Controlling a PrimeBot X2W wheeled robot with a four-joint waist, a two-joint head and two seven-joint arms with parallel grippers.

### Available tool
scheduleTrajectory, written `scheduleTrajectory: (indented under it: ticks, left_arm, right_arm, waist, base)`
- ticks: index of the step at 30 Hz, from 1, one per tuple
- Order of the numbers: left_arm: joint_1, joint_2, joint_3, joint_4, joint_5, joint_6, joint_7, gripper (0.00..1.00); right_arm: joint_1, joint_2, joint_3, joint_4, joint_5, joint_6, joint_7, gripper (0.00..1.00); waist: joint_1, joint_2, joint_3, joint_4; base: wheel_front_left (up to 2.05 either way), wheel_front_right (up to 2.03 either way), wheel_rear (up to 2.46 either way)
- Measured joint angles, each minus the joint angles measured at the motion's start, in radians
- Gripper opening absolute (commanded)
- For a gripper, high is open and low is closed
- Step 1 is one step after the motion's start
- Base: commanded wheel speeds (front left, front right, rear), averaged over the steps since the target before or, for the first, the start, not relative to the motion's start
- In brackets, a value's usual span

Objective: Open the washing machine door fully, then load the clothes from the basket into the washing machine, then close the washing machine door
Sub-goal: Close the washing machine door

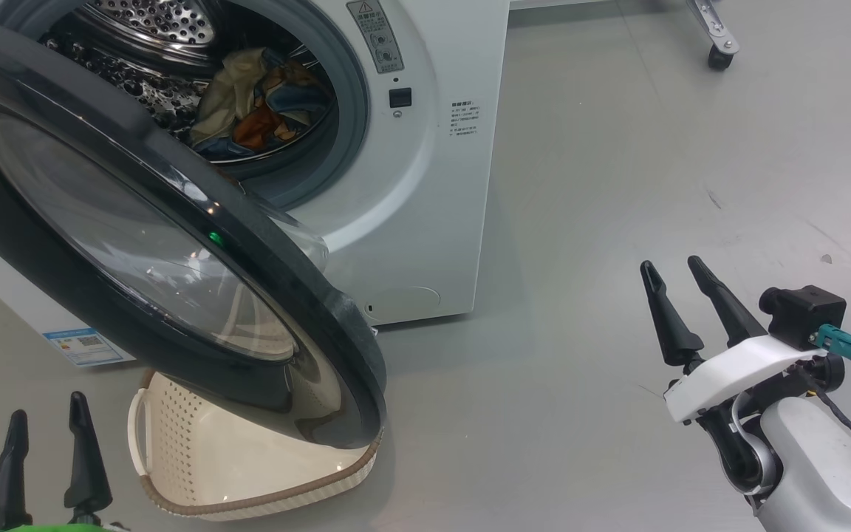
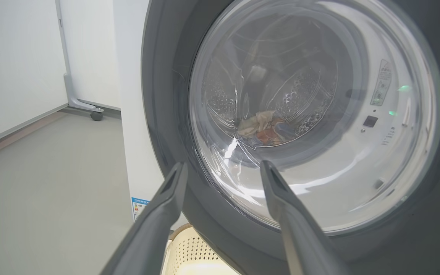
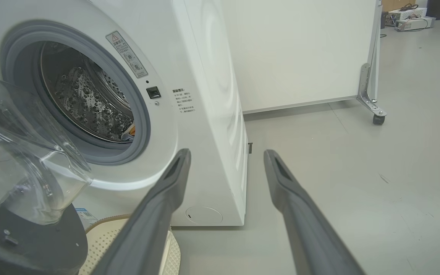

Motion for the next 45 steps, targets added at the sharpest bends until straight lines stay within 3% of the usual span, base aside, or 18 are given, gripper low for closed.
scheduleTrajectory:
  ticks: [39, 40, 41, 42, 44, 45]
  left_arm:
    - [-0.046, -0.009, -0.023, 0.148, 0.044, 0.000, -0.083, 1.00]
    - [-0.046, -0.009, -0.023, 0.149, 0.044, 0.000, -0.083, 1.00]
    - [-0.046, -0.009, -0.023, 0.150, 0.044, 0.000, -0.083, 1.00]
    - [-0.046, -0.009, -0.024, 0.151, 0.044, 0.000, -0.083, 1.00]
    - [-0.046, -0.009, -0.024, 0.154, 0.045, 0.000, -0.083, 1.00]
    - [-0.046, -0.010, -0.024, 0.155, 0.045, 0.000, -0.084, 1.00]
  right_arm:
    - [0.000, 0.002, 0.001, -0.004, 0.000, 0.000, 0.000, 1.00]
    - [0.000, 0.002, 0.001, -0.004, 0.000, 0.000, 0.000, 0.97]
    - [0.000, 0.002, 0.001, -0.004, 0.000, 0.000, 0.000, 0.84]
    - [0.000, 0.002, 0.001, -0.005, 0.000, 0.000, 0.000, 0.49]
    - [0.000, 0.002, 0.002, -0.012, 0.000, 0.000, 0.000, 0.22]
    - [0.000, 0.002, 0.002, -0.016, 0.000, 0.000, 0.000, 0.00]
  waist:
    - [0.0000, 0.0001, -0.019, 0.002]
    - [0.0000, 0.0000, -0.020, 0.003]
    - [0.0000, 0.0000, -0.020, 0.003]
    - [0.0000, 0.0000, -0.020, 0.004]
    - [0.0000, 0.0000, -0.021, 0.006]
    - [0.0000, 0.0000, -0.021, 0.007]
  base:
    - [0.00, 0.00, 0.00]
    - [0.00, 0.00, 0.00]
    - [0.00, 0.00, 0.00]
    - [0.00, 0.00, 0.00]
    - [0.00, 0.00, 0.00]
    - [0.00, 0.00, 0.00]
